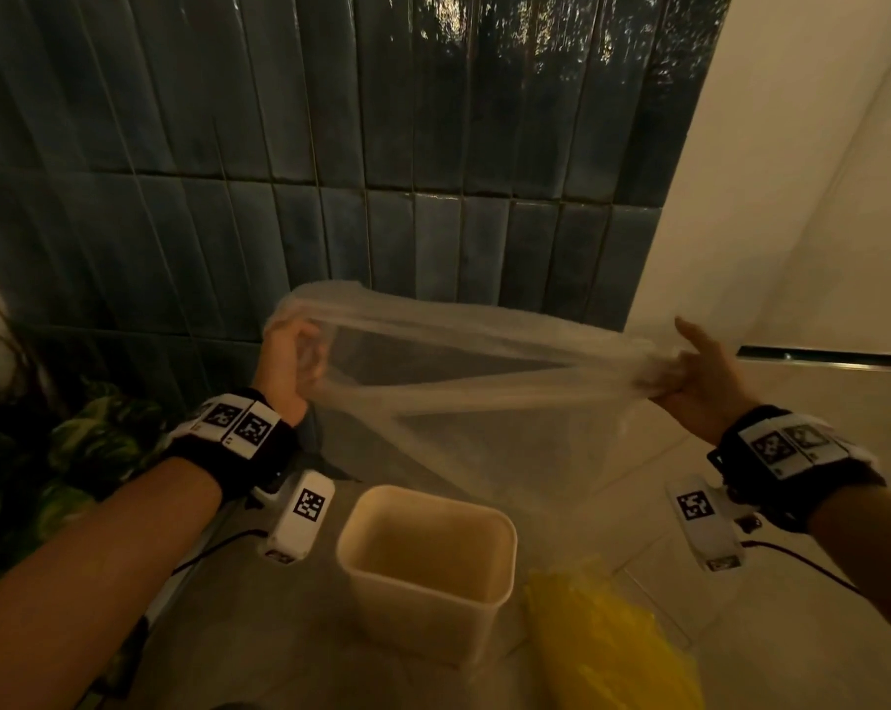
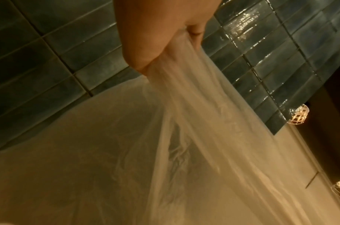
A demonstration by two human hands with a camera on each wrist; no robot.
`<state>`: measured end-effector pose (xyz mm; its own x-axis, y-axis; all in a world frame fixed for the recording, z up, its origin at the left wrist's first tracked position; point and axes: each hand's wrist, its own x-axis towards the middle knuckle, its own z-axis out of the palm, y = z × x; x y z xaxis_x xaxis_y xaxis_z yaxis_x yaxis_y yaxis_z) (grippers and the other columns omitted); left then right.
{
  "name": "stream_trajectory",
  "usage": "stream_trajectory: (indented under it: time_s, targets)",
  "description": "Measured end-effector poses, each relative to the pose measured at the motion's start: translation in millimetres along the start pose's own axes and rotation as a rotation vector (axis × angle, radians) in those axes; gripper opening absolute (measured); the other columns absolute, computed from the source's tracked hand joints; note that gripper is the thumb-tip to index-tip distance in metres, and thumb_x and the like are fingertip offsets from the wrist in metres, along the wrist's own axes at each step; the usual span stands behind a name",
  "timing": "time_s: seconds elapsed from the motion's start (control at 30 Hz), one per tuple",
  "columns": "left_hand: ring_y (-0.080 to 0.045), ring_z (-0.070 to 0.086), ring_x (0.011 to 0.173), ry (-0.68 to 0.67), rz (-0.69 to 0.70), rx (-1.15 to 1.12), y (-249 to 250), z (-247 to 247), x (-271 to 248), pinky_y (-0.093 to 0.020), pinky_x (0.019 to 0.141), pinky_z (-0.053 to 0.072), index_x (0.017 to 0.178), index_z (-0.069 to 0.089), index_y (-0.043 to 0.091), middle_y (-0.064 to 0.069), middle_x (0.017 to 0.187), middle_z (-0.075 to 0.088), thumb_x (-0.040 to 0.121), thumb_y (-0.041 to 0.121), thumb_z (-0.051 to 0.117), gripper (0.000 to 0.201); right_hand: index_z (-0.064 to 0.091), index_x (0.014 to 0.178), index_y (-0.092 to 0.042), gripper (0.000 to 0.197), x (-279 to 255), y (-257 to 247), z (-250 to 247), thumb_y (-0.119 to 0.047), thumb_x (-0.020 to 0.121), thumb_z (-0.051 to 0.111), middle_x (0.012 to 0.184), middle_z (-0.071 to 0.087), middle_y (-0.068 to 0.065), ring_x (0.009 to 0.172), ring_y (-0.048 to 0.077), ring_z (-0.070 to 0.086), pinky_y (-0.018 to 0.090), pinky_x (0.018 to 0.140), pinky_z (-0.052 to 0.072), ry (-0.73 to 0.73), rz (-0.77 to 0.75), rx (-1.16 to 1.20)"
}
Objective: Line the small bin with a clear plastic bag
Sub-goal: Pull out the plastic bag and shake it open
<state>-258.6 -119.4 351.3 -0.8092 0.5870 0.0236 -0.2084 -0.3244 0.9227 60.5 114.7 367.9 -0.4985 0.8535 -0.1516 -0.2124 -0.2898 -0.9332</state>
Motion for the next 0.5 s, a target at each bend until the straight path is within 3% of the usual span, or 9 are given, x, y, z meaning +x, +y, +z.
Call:
stream_trajectory:
  time_s: [0.1, 0.2, 0.23, 0.27, 0.3, 0.33, 0.37, 0.43, 0.5]
  targets:
    - [-0.005, 0.040, 0.031, -0.188, -0.008, -0.047, -1.1, -7.0, 1.3, -0.015, 0.031, 0.022, 0.090, 0.062, 0.023, 0.006, 0.045, 0.051, 0.091, 0.046, 0.046, 0.028, 0.051, 0.074, -0.013, 0.036, 1.3, 1.6, -3.1, -0.038, 0.096, 0.039, 0.037, 0.055, -0.002, 0.035, 0.005, 0.054, 0.021, 0.050, 0.049, 0.011, -0.014, -0.050]
    - [-0.004, 0.044, 0.036, -0.252, -0.011, -0.025, -3.8, -9.2, -2.4, -0.016, 0.035, 0.027, 0.101, 0.067, 0.027, 0.007, 0.053, 0.054, 0.089, 0.064, 0.031, 0.053, 0.057, 0.088, -0.012, 0.030, 4.3, -0.1, -7.9, -0.038, 0.095, 0.043, 0.058, 0.068, 0.000, 0.052, 0.010, 0.065, 0.022, 0.043, 0.053, 0.094, 0.025, -0.070]
    - [-0.007, 0.056, 0.046, -0.217, -0.023, -0.020, -5.3, -10.6, -2.0, -0.017, 0.042, 0.039, 0.106, 0.066, 0.026, 0.004, 0.062, 0.063, 0.088, 0.066, 0.027, 0.058, 0.056, 0.091, -0.012, 0.030, 5.8, -0.9, -8.9, -0.040, 0.095, 0.044, 0.068, 0.068, 0.001, 0.062, 0.013, 0.065, 0.025, 0.046, 0.054, 0.140, 0.027, -0.067]
    - [-0.012, 0.067, 0.068, -0.166, -0.033, -0.013, -6.7, -12.9, -0.8, -0.023, 0.059, 0.053, 0.110, 0.065, 0.023, 0.000, 0.080, 0.072, 0.089, 0.066, 0.025, 0.062, 0.055, 0.095, -0.012, 0.031, 5.5, -2.6, -9.0, -0.041, 0.094, 0.044, 0.078, 0.065, 0.003, 0.071, 0.015, 0.063, 0.030, 0.051, 0.055, 0.173, 0.037, -0.065]
    - [-0.018, 0.068, 0.091, -0.124, -0.043, 0.009, -6.4, -15.7, -0.7, -0.033, 0.079, 0.054, 0.112, 0.065, 0.017, -0.005, 0.100, 0.073, 0.089, 0.065, 0.025, 0.066, 0.054, 0.096, -0.013, 0.033, 8.5, -3.6, -12.0, -0.044, 0.094, 0.044, 0.086, 0.062, 0.004, 0.077, 0.017, 0.061, 0.034, 0.055, 0.054, 0.203, 0.037, -0.079]
    - [-0.022, 0.065, 0.101, -0.100, -0.059, 0.041, -6.2, -18.8, 0.1, -0.038, 0.089, 0.050, 0.107, 0.068, 0.013, -0.008, 0.107, 0.072, 0.089, 0.064, 0.025, 0.069, 0.054, 0.095, -0.013, 0.035, 8.5, -5.2, -12.9, -0.046, 0.093, 0.043, 0.091, 0.061, 0.005, 0.081, 0.018, 0.060, 0.035, 0.057, 0.053, 0.213, 0.050, -0.079]
    - [-0.022, 0.064, 0.093, -0.087, -0.076, 0.068, -6.7, -21.0, 0.6, -0.036, 0.084, 0.049, 0.092, 0.073, 0.013, -0.008, 0.098, 0.074, 0.090, 0.064, 0.025, 0.071, 0.054, 0.093, -0.015, 0.037, 8.3, -6.3, -14.0, -0.050, 0.092, 0.042, 0.093, 0.060, 0.005, 0.082, 0.019, 0.060, 0.035, 0.055, 0.054, 0.210, 0.053, -0.078]
    - [-0.013, 0.050, 0.053, -0.048, -0.106, 0.085, -6.4, -20.8, -1.4, -0.026, 0.056, 0.038, 0.054, 0.068, 0.018, 0.002, 0.049, 0.063, 0.091, 0.062, 0.025, 0.071, 0.056, 0.091, -0.016, 0.045, 7.8, -8.0, -17.0, -0.058, 0.088, 0.041, 0.091, 0.061, 0.004, 0.080, 0.017, 0.060, 0.029, 0.052, 0.056, 0.155, 0.064, -0.050]
    - [-0.008, 0.039, 0.037, -0.033, -0.145, 0.033, -3.5, -19.1, -6.0, -0.023, 0.049, 0.034, 0.053, 0.054, 0.020, 0.006, 0.034, 0.043, 0.092, 0.059, 0.030, 0.060, 0.055, 0.082, -0.017, 0.056, 1.9, -12.5, -15.8, -0.071, 0.074, 0.047, 0.071, 0.056, 0.002, 0.060, 0.012, 0.058, 0.025, 0.051, 0.054, -0.002, 0.059, -0.081]
